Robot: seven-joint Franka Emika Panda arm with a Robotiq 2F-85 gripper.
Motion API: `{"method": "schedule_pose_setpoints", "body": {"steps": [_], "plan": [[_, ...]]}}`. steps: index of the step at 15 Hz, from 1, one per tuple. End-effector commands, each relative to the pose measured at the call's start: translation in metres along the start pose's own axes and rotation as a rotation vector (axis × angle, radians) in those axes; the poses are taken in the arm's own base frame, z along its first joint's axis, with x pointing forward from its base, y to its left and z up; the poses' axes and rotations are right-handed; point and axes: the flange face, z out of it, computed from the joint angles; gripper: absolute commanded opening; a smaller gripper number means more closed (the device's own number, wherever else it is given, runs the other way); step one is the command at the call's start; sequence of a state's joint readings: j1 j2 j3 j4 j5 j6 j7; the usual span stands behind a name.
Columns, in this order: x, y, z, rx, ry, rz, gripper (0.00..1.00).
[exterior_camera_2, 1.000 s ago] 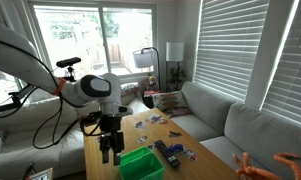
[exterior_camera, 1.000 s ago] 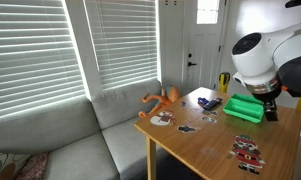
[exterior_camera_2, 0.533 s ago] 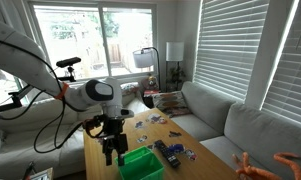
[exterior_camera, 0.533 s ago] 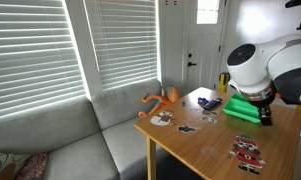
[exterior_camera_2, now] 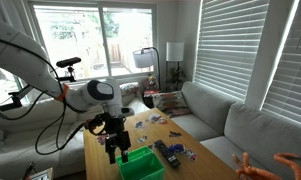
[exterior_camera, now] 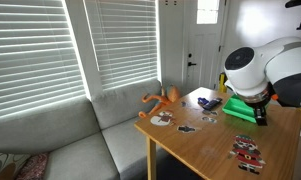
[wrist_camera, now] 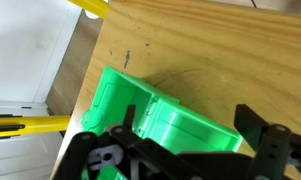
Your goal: Close the green storage box
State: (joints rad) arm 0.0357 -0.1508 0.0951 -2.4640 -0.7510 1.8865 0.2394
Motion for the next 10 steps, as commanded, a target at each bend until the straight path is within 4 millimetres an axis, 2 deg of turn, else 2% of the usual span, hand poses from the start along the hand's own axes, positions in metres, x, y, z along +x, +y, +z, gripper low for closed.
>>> {"method": "schedule_pose_setpoints", "body": {"steps": [1,10], "plan": [[0.0135,-0.0115,-0.0035,-0.024,0.015,-0.009,1.0],[0.0233,-0.0078,-0.0058,-0.102,0.049,-0.014,1.0]]}}
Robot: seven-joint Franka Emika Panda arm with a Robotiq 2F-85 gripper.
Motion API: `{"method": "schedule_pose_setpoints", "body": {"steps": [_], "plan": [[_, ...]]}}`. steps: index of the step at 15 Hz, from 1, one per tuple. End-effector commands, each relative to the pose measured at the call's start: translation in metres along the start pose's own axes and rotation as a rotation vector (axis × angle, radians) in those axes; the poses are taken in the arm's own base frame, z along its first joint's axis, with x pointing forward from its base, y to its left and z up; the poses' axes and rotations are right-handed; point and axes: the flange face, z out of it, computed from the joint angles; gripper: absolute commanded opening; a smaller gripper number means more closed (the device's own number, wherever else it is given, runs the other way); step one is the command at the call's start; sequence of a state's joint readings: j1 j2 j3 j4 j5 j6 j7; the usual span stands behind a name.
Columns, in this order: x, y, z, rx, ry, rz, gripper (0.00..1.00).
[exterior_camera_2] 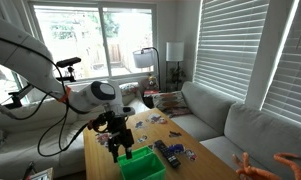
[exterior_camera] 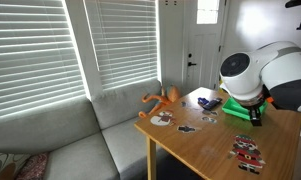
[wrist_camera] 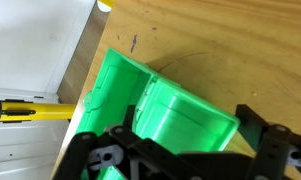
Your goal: Close the green storage box
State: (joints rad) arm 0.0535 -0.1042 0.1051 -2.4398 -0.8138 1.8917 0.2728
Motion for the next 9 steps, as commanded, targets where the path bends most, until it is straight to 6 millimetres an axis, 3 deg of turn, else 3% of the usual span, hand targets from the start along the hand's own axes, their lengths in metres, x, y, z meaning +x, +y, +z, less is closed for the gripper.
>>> {"method": "schedule_pose_setpoints", "body": {"steps": [1,9], "plan": [[0.0097,0.0026,-0.003,-0.045,0.03,0.007,1.0],[0.0109,0.0096,-0.0123,-0.069,0.07,0.003,1.0]]}}
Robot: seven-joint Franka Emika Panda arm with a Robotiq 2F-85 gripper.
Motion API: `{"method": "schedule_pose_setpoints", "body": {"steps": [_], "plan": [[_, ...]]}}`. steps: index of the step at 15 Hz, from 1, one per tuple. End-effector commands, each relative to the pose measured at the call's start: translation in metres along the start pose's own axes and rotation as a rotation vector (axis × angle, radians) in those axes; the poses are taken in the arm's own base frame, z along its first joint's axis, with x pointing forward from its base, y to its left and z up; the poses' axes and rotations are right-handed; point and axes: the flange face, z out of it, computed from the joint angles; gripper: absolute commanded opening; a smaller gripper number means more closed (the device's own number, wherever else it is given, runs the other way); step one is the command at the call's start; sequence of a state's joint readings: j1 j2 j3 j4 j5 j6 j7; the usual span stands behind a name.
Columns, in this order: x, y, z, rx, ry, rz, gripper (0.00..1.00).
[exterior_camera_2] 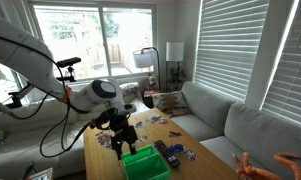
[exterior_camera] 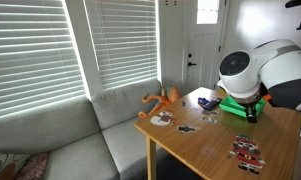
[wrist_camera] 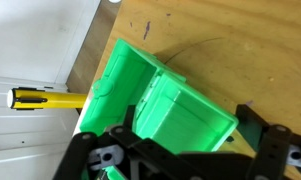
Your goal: Close the green storage box
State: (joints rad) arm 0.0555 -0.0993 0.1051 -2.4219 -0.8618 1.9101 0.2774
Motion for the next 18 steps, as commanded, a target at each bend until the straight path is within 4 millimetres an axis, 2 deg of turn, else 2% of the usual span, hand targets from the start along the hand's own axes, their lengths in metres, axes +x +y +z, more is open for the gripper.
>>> {"method": "schedule_pose_setpoints", "body": {"steps": [1,18], "plan": [[0.004,0.005,-0.006,-0.034,0.033,0.006,1.0],[-0.011,0.044,-0.017,-0.039,0.105,0.042,1.0]]}}
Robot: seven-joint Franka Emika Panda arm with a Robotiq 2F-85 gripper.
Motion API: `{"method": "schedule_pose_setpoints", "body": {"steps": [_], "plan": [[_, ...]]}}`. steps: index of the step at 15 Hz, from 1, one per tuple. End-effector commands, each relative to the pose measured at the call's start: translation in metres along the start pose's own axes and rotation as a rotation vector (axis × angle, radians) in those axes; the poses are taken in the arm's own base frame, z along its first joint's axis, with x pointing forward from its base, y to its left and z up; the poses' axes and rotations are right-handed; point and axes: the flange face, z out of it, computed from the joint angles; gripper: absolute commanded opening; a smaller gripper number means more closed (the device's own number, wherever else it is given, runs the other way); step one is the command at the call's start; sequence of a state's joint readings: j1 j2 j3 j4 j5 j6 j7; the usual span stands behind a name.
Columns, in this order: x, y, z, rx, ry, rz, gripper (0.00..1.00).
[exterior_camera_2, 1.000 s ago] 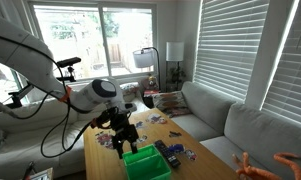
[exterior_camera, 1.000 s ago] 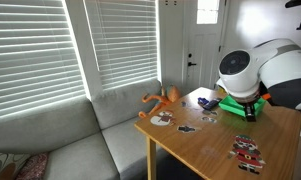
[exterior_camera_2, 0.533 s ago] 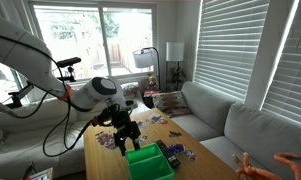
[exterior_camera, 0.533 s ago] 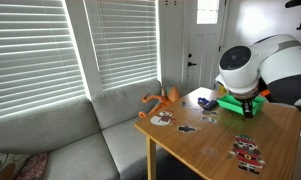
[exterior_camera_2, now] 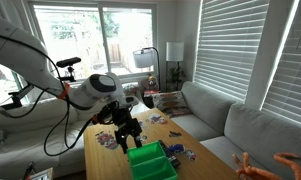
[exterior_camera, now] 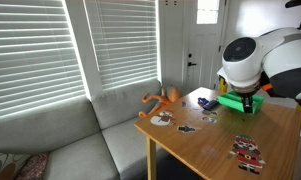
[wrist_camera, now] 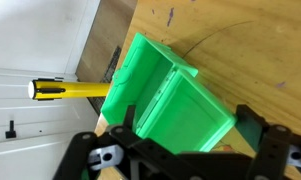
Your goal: Close the green storage box
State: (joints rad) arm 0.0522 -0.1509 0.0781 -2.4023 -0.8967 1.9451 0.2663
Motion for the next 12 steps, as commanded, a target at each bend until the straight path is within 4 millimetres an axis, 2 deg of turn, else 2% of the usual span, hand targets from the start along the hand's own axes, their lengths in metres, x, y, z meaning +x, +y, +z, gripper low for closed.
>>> {"method": "schedule_pose_setpoints", "body": {"steps": [1,12], "plan": [[-0.007,0.014,-0.003,-0.015,0.042,-0.004,1.0],[-0.018,0.033,-0.009,0.013,0.115,0.038,1.0]]}}
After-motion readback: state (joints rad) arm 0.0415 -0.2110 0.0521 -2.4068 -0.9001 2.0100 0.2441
